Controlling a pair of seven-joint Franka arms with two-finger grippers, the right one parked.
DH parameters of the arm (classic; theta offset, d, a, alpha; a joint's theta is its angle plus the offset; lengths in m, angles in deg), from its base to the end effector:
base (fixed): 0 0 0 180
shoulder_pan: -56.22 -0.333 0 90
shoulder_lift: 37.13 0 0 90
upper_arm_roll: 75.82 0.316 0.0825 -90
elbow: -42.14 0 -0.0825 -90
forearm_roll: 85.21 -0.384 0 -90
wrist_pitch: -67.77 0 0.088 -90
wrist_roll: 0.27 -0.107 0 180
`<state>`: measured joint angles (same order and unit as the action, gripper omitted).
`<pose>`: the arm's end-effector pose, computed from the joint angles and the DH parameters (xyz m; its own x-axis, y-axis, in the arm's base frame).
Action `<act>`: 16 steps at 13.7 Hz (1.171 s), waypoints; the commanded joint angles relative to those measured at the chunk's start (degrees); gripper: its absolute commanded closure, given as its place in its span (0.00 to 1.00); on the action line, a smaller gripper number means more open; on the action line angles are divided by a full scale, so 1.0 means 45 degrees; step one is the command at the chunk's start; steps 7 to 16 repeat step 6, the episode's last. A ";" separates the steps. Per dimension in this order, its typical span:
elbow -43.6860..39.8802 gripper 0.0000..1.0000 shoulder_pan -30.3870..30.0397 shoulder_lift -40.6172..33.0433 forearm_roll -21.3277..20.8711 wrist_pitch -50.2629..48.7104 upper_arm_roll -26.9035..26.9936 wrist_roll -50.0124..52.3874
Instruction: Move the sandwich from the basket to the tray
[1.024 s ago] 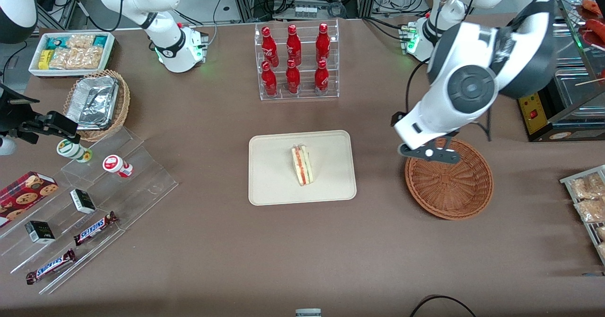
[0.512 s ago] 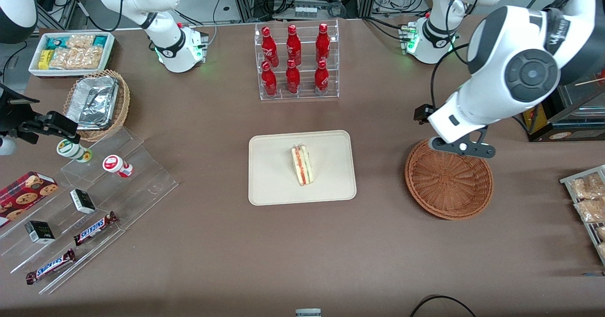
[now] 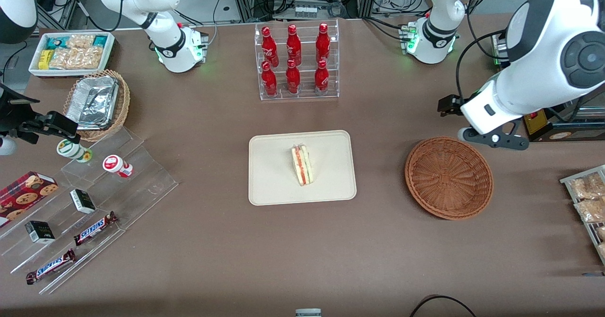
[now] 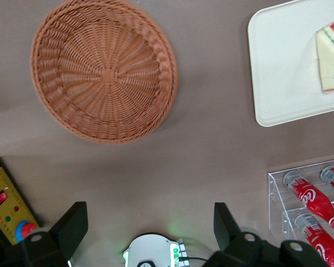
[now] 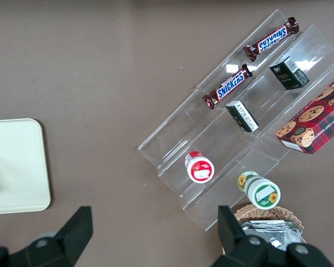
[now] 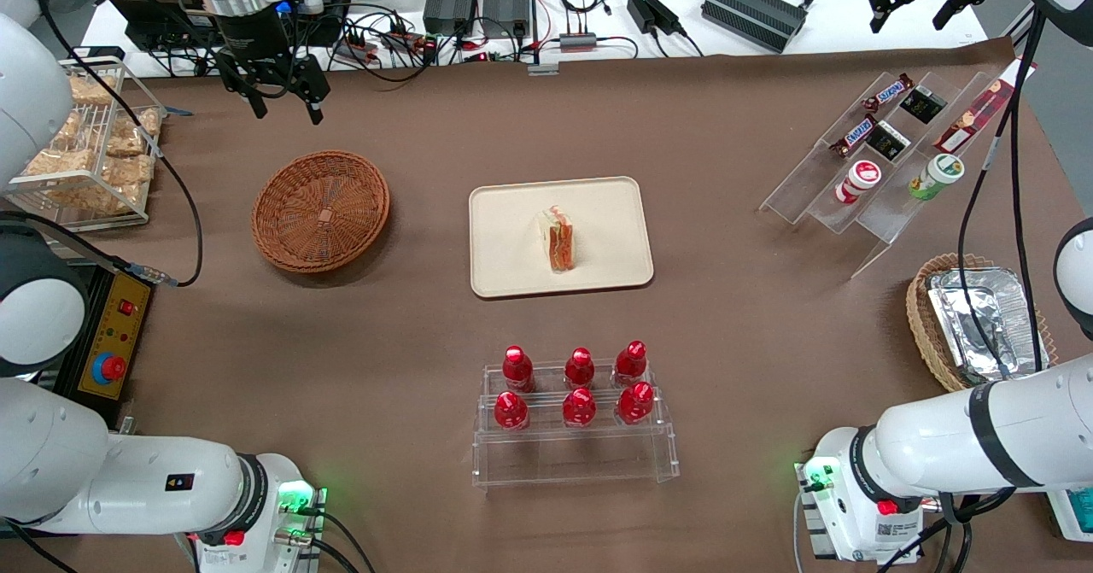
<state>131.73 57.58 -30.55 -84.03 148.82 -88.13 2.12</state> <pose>0.5501 -0.1300 0.5535 0.9457 -0.1955 -0.2598 -0.1934 -0.9805 0.0341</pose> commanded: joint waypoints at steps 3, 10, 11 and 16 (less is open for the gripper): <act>0.0833 0.00 -0.0477 -0.1324 -0.0282 -0.0608 0.0135 -0.1018; 0.0814 0.00 -0.0419 -0.1540 -0.0301 -0.0960 0.0700 -0.0979; 0.0814 0.00 -0.0419 -0.1540 -0.0301 -0.0960 0.0700 -0.0979; 0.0814 0.00 -0.0419 -0.1540 -0.0301 -0.0960 0.0700 -0.0979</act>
